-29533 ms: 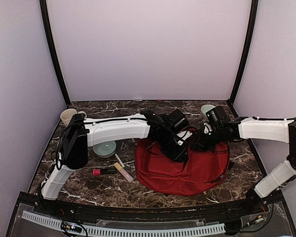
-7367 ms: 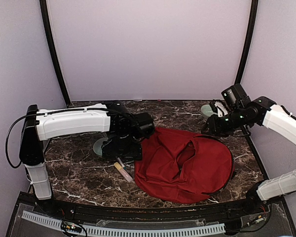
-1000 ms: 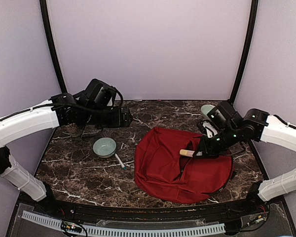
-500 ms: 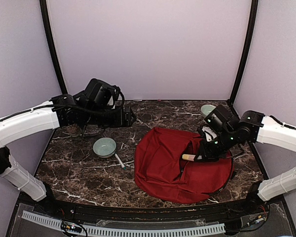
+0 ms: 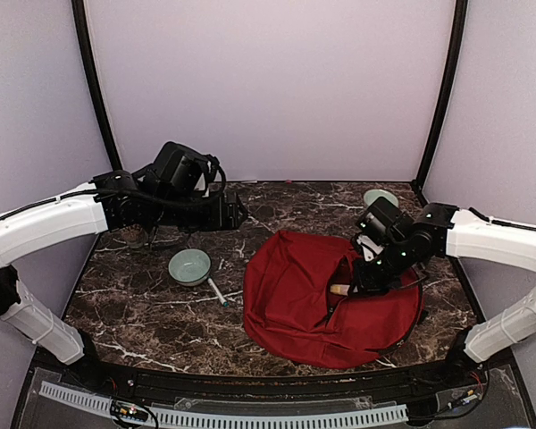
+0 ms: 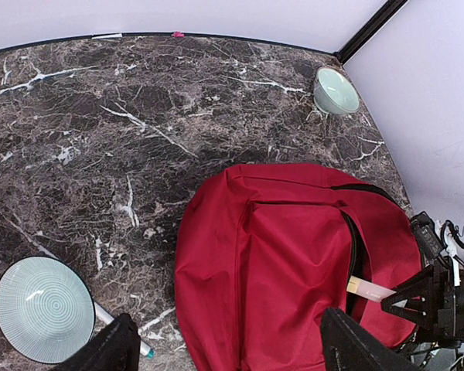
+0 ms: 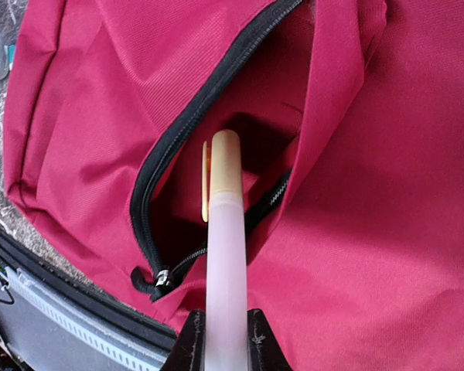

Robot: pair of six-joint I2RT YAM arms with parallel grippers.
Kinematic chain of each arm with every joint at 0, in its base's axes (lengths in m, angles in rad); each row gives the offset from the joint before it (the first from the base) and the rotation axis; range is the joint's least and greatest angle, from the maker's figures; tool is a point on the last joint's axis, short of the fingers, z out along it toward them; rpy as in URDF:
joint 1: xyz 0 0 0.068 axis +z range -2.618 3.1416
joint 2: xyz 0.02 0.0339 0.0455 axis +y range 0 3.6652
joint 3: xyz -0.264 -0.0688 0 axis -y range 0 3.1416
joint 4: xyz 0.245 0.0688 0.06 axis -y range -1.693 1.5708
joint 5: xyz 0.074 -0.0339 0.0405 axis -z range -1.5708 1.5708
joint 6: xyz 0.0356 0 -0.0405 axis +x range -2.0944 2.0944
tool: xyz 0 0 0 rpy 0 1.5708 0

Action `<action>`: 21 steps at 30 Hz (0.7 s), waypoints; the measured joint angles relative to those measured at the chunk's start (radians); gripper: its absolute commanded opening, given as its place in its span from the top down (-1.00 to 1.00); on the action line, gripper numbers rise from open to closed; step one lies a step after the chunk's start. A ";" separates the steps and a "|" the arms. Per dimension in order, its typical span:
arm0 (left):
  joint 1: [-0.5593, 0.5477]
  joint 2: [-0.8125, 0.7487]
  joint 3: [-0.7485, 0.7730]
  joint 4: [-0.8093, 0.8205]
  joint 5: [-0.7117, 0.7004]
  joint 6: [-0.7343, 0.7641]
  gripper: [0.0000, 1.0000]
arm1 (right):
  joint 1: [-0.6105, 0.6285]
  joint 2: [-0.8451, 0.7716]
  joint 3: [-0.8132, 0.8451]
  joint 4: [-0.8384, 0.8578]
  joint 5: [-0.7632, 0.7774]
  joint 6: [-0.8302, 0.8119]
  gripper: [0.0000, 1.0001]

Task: Pack the student bag
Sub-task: Place the pen in the lower front pocket of the bag.

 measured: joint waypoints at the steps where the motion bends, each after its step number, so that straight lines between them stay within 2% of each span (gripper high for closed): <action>1: 0.000 0.000 0.000 0.000 0.000 0.000 -0.65 | -0.002 0.008 0.000 0.005 0.007 -0.003 1.00; 11: 0.000 0.003 0.029 -0.001 0.005 0.008 -0.64 | -0.053 0.018 -0.064 0.169 0.014 -0.068 1.00; 21: 0.000 0.005 0.036 -0.001 0.018 0.016 -0.63 | -0.089 -0.068 -0.273 0.462 -0.016 -0.153 1.00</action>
